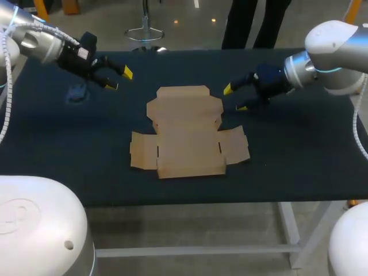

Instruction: Assemble the packaging by folding the flat box into shape, placing the metal phone stand inside, and closing the box properly

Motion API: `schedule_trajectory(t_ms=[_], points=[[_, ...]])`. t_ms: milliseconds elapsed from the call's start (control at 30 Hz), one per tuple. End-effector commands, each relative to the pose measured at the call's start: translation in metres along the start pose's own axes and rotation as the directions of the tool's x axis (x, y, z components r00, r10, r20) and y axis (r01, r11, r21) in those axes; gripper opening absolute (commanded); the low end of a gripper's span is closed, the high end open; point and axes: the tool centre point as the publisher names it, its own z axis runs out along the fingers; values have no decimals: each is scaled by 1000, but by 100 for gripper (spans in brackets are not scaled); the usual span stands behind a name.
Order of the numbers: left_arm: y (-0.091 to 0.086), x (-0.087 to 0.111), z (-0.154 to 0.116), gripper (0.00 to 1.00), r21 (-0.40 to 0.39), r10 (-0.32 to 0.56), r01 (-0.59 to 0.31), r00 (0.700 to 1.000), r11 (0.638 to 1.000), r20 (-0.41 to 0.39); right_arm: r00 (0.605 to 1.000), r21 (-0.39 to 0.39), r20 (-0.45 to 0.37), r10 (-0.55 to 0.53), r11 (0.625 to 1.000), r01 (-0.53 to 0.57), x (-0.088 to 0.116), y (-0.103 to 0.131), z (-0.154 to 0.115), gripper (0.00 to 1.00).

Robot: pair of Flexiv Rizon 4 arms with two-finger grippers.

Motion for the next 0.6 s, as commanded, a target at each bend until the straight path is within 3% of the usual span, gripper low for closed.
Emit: schedule_trajectory(t_ms=[33, 600], points=[[-1, -1, -1, 100, -8, 1, -1, 1000, 1000, 0, 999, 54, -32, 5, 999, -3, -7, 9, 14, 95], [-2, -8, 0, 100, -7, -3, 3, 1000, 1000, 8, 999, 82, -30, 29, 996, -27, -14, 23, 40, 87]])
